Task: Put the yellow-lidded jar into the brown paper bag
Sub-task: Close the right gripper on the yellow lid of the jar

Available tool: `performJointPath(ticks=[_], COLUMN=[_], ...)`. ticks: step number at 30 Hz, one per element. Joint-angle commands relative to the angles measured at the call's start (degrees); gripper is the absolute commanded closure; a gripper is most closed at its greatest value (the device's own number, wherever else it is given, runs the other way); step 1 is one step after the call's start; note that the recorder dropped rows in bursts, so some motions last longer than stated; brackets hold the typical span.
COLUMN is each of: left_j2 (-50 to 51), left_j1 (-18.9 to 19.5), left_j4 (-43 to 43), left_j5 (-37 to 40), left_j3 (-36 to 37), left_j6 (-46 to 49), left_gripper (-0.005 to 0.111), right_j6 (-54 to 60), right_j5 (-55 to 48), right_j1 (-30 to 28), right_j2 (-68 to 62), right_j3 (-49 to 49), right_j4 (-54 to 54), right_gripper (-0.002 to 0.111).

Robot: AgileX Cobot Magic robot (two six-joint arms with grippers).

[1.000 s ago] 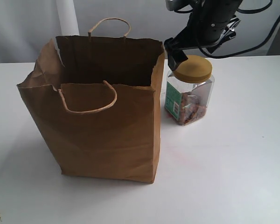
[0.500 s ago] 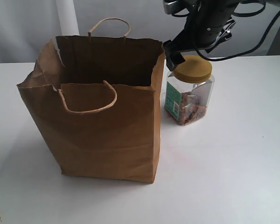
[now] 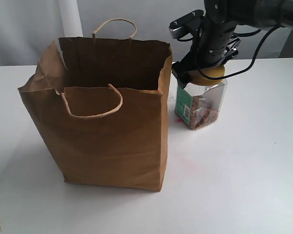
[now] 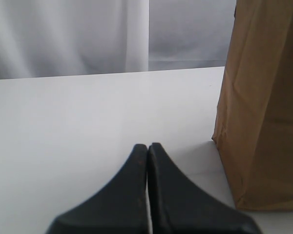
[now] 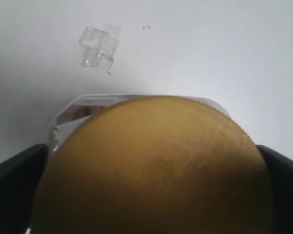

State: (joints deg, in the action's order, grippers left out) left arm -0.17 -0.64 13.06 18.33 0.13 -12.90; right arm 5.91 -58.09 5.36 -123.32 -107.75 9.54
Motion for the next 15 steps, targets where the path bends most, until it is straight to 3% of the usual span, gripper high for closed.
performJointPath(ticks=[1,6,9,15], left_j2=[0.2,0.2,0.2,0.2], left_j1=[-0.3,-0.3,-0.3,-0.3], left_j4=[-0.2,-0.2,-0.2,-0.2], left_j5=[-0.5,-0.5,-0.5,-0.5], left_j3=[-0.1,-0.1,-0.1,-0.1], left_j6=[-0.2,-0.2,-0.2,-0.2], left_gripper=[0.106,0.106,0.106,0.106], right_j6=[-0.2,-1.6,-1.7,-5.2], right_j5=[-1.1,-3.0,-4.4,-5.5], right_j1=[-0.2,-0.2,-0.2,-0.2], right_j2=[-0.2,-0.2,-0.2,-0.2], right_j3=[-0.3,-0.3,-0.3,-0.3], right_j4=[0.7,0.7,0.7,1.5], right_gripper=[0.003,0.004,0.013,0.062])
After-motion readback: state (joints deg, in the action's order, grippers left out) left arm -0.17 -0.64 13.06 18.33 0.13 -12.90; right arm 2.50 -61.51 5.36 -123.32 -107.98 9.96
